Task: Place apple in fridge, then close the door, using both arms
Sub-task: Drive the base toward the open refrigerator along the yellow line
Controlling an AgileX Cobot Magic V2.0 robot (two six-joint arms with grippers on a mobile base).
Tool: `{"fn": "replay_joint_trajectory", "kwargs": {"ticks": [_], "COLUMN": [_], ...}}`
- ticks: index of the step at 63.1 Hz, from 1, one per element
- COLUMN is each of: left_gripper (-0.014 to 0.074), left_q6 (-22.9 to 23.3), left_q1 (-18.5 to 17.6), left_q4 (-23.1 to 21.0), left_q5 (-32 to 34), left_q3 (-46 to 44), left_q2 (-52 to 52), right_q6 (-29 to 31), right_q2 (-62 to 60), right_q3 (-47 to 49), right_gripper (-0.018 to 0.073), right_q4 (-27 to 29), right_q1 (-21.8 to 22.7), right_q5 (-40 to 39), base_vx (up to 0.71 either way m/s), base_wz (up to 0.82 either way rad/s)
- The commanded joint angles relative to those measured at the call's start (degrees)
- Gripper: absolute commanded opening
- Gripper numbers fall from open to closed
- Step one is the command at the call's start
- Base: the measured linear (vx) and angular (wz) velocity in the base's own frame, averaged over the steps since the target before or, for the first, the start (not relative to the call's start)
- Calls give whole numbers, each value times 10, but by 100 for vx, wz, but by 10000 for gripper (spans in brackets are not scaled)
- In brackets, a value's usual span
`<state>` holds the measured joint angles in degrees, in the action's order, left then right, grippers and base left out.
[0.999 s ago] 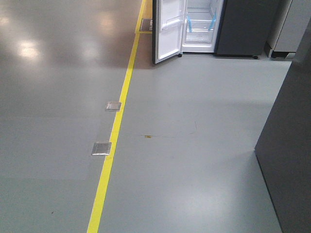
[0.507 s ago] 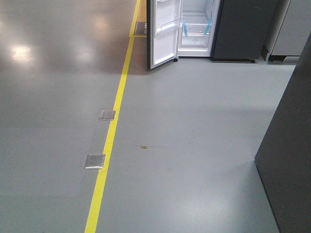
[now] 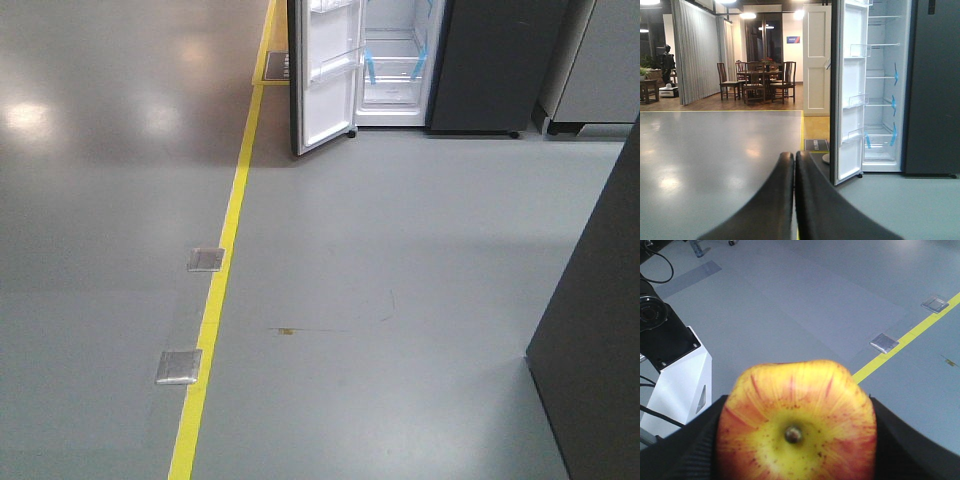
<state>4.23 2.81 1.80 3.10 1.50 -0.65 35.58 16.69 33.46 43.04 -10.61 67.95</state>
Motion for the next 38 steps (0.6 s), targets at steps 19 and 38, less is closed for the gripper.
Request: {"fn": "replay_joint_trajectory", "kwargs": {"ticks": [19, 38], "left_gripper": [-6, -6], "left_q6": [4, 4], "left_q1": [0, 0], "left_q4": [-5, -5], "left_q5": [42, 42], "left_q3": [12, 12], "left_q2": [-8, -8], "right_q6": [1, 1], "right_q2": [8, 8], "right_q3": [14, 14], "right_gripper": [367, 367], "right_q4": [31, 31], "right_q1": [-1, -1], "right_q5": [-26, -26], "base_vx": [25, 26], "base_wz": [-2, 1]}}
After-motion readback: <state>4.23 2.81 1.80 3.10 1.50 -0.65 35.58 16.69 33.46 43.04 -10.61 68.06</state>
